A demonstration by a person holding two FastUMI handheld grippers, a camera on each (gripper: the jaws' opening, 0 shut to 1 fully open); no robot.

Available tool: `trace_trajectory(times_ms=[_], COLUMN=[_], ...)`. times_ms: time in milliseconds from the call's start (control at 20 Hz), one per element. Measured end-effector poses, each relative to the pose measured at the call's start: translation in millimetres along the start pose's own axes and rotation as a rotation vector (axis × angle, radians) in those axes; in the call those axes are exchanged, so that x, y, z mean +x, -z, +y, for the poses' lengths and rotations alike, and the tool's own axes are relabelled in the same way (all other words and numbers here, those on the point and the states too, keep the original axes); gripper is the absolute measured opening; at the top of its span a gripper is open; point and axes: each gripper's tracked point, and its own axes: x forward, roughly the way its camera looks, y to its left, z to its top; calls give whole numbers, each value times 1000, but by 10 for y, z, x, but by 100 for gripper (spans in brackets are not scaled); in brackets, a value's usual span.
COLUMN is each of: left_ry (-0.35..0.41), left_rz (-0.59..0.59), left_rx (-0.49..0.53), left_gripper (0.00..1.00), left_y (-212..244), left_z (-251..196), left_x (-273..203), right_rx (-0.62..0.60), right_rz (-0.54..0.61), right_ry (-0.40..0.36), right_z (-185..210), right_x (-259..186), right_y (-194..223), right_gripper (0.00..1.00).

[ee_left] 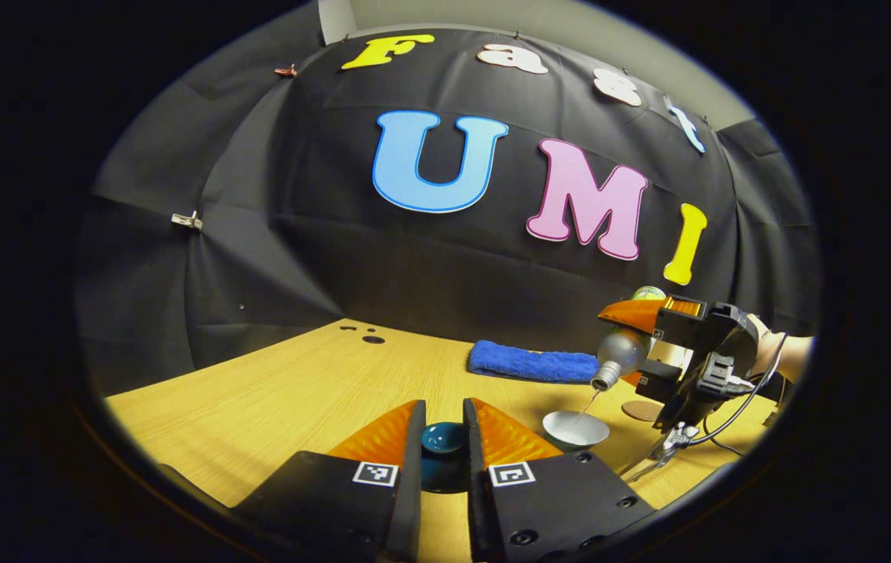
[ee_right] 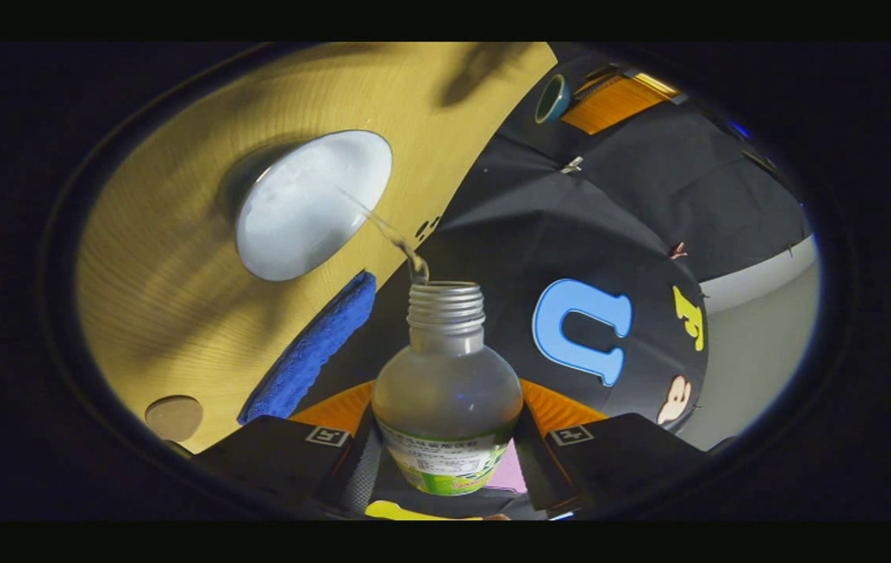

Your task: Open the teacup lid with one hand, grasp the water bottle and pour water into the teacup with the other hand; after pouring, place the water bottle on the coaster and then close the teacup lid.

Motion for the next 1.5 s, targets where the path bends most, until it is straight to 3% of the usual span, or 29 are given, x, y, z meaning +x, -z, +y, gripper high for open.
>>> trace_trajectory(times_ms=[1500], left_ry=[-5], left_rz=[-19], left_rx=[34], left_gripper=[28], left_y=[-108], left_z=[-53], left_x=[-22], right_rx=[-85], right_rz=[-19], right_ry=[17], right_z=[-60], right_x=[13], right_y=[-1], right_gripper=[77])
